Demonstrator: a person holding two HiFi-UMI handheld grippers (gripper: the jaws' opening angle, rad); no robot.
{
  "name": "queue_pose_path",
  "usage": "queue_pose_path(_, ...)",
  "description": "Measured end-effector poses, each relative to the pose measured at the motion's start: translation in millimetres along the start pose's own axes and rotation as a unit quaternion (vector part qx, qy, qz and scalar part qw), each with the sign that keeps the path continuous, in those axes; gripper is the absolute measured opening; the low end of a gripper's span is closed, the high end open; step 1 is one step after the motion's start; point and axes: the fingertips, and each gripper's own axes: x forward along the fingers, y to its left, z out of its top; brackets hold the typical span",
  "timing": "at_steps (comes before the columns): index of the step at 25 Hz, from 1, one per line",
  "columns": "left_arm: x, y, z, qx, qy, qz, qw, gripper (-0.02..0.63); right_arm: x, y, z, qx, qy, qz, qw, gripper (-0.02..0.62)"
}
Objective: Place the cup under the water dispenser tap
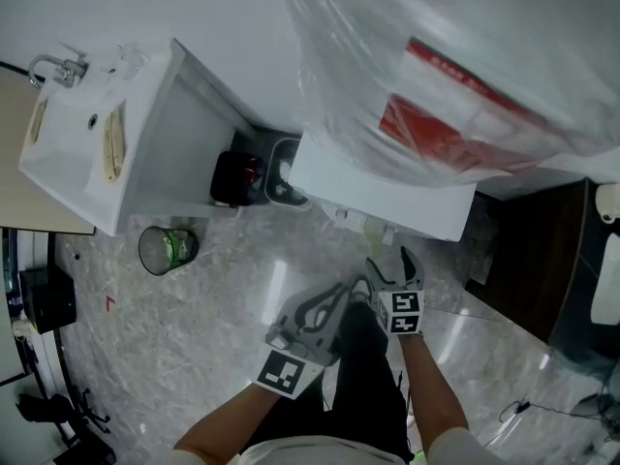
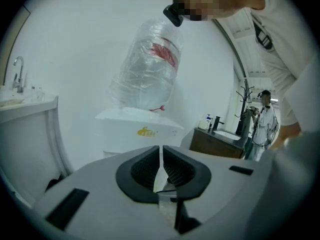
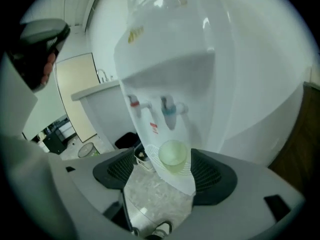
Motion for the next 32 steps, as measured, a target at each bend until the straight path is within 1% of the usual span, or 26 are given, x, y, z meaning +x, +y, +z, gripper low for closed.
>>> queue_pose_path(4, -21.8, -19.8, 36.5, 0.001, 0.018, 0.001, 0.9998, 0.026, -81.7, 41.1, 72.0, 0.015, -0.043, 0.043, 0.998, 0.347)
queue_pose_path(8, -46.5, -40.4, 72.7, 0.005, 0.042, -0.001, 0.9991, 0.026, -161.6, 76.9, 150.8, 0.021, -0.091, 0.078, 0.993, 0.329)
queue_pose_path(9, -52.6, -45.1, 82.7, 0.005, 0.043, -0.001, 0.9990, 0.026, -180.0, 83.1, 167.9, 0.021, -0.103, 0.081, 0.991, 0.311)
queue_pose_path(10, -58.8, -50.2, 92.8, 0.005, 0.042, -0.001, 0.9991, 0.026, -198.0, 88.3, 183.2, 0.019, -0.115, 0.081, 0.990, 0.271)
queue_pose_path(11, -65.1, -56.2, 102.6, 0.005, 0.040, -0.003, 0.9992, 0.026, -215.4, 92.9, 196.5, 0.016, -0.126, 0.080, 0.989, 0.215)
queue_pose_path(12, -71.8, -63.1, 110.9, 0.004, 0.037, -0.006, 0.9993, 0.026, -232.1, 97.3, 207.2, 0.013, -0.135, 0.080, 0.988, 0.180)
queue_pose_path(13, -78.6, -70.5, 118.1, 0.003, 0.035, -0.010, 0.9993, 0.026, -247.5, 101.8, 215.4, 0.009, -0.142, 0.080, 0.986, 0.165)
queue_pose_path(18, -105.1, -103.4, 143.6, 0.004, 0.024, -0.030, 0.9993, 0.026, -304.4, 121.0, 237.8, -0.007, -0.167, 0.075, 0.983, 0.089)
queue_pose_path(21, -117.0, -113.6, 155.3, 0.001, 0.016, -0.032, 0.9994, 0.026, -328.6, 128.5, 245.2, -0.011, -0.178, 0.063, 0.982, 0.061)
queue_pose_path(25, -129.0, -126.3, 173.5, -0.004, 0.002, -0.041, 0.9991, 0.026, -354.0, 138.7, 251.4, -0.023, -0.189, 0.053, 0.980, 0.041)
queue_pose_path(30, -134.1, -139.6, 187.6, 0.009, -0.014, -0.053, 0.9984, 0.026, -369.9, 141.9, 257.1, -0.034, -0.195, 0.042, 0.979, 0.017)
queue_pose_path(32, -136.3, -142.5, 190.4, 0.012, -0.016, -0.056, 0.9982, 0.026, -373.1, 144.4, 257.6, -0.038, -0.194, 0.042, 0.979, 0.017)
